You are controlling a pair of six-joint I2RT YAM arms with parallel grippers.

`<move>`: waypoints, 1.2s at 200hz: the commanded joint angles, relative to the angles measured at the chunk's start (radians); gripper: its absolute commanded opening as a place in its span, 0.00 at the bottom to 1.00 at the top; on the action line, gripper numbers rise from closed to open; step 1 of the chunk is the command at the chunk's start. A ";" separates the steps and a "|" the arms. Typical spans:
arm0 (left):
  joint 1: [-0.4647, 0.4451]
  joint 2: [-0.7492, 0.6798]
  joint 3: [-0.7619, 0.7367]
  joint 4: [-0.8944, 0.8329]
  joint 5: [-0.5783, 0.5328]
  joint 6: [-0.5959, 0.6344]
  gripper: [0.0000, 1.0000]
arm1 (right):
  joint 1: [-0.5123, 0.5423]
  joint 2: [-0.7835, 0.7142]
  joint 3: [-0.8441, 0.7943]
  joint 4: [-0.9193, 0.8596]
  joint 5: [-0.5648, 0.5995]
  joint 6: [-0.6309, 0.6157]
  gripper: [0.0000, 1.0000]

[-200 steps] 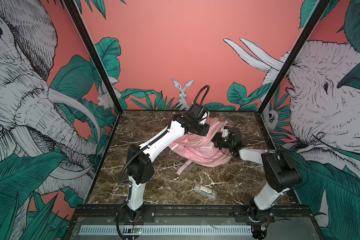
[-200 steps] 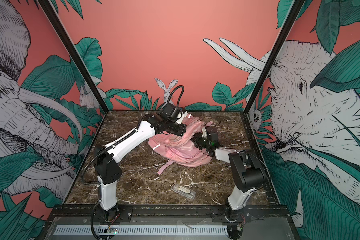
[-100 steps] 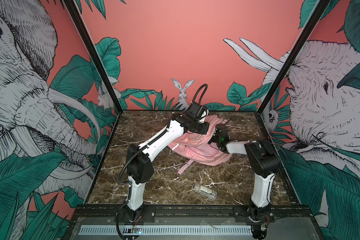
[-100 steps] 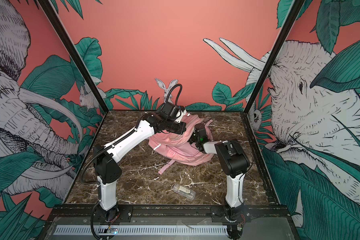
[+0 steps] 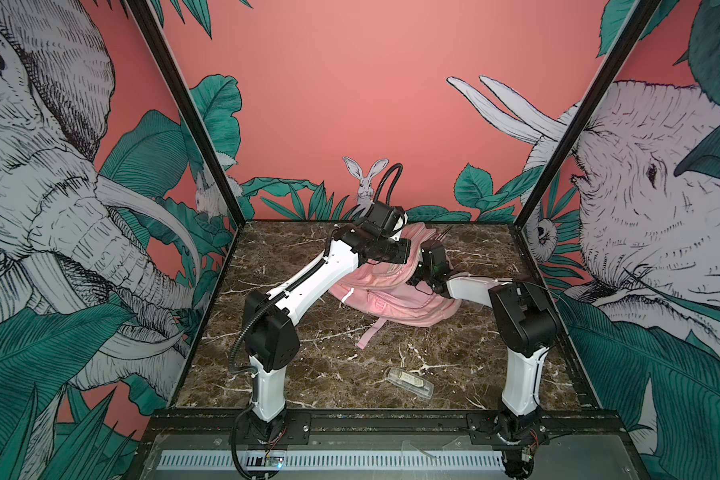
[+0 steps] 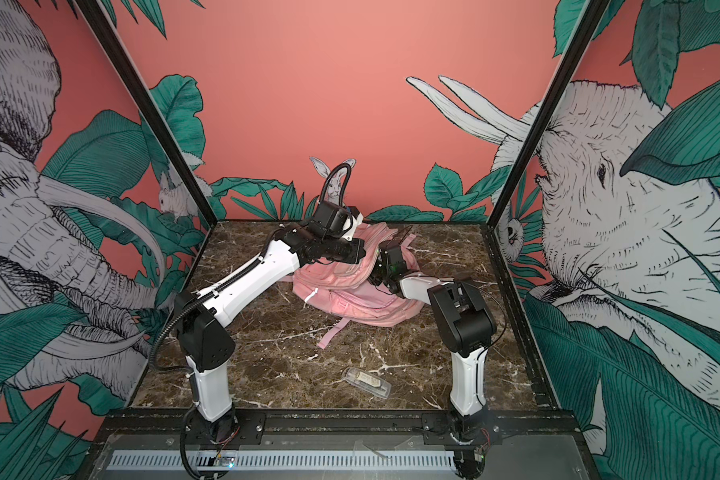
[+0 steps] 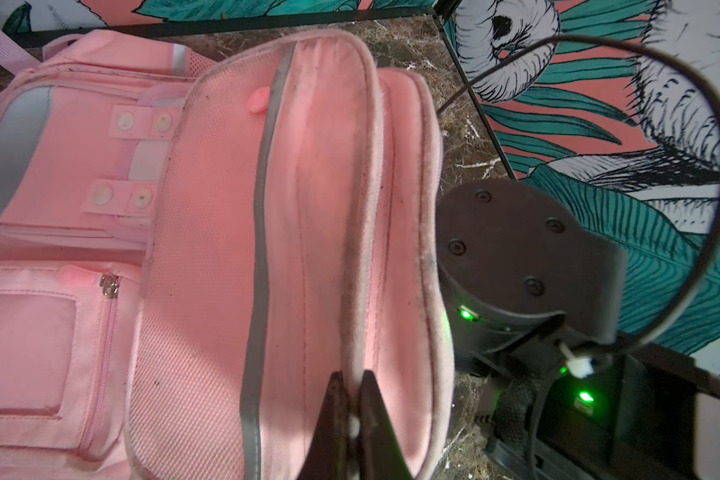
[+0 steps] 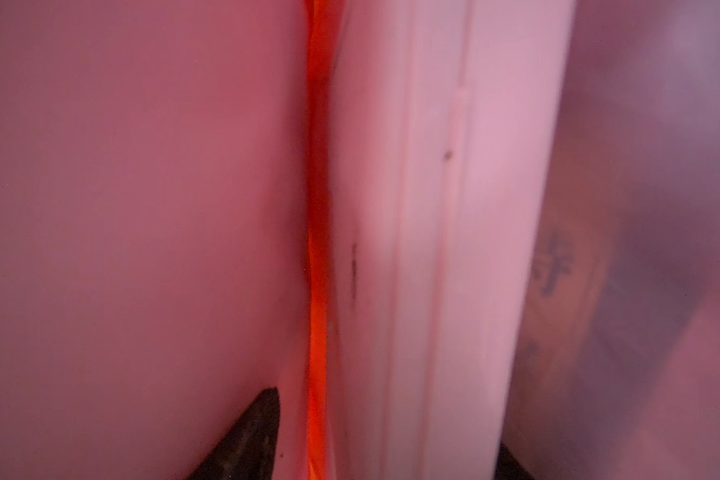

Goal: Pack the student bag
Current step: 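Open the right gripper and lift it out while the left holds the flap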

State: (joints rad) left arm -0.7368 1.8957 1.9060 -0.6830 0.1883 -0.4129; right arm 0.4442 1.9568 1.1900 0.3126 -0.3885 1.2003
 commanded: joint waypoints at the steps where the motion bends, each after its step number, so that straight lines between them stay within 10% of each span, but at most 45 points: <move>1: 0.004 -0.101 -0.008 0.095 0.043 -0.009 0.00 | 0.002 -0.073 0.029 -0.090 0.018 -0.104 0.63; 103: 0.012 -0.075 -0.064 0.138 0.075 -0.025 0.00 | -0.087 -0.343 -0.179 -0.357 0.110 -0.410 0.68; 133: 0.011 -0.049 -0.072 0.161 0.091 -0.039 0.00 | -0.069 -0.530 -0.284 -0.446 0.290 -0.531 0.97; 151: 0.012 -0.031 -0.074 0.162 0.091 -0.038 0.00 | -0.051 -0.632 -0.303 -0.524 0.421 -0.587 0.98; 170: 0.011 -0.020 -0.084 0.164 0.086 -0.031 0.00 | -0.074 -0.692 -0.319 -0.590 0.479 -0.522 0.98; 203: 0.012 -0.004 -0.105 0.170 0.078 -0.027 0.00 | -0.159 -0.682 -0.393 -0.494 0.257 -0.465 0.98; 240: 0.012 0.007 -0.139 0.163 0.053 -0.015 0.00 | -0.115 -0.746 -0.418 -0.552 0.426 -0.487 0.98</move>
State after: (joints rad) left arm -0.7296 1.9018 1.7851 -0.5709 0.2577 -0.4404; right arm 0.2905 1.2648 0.7738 -0.2184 -0.0689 0.7269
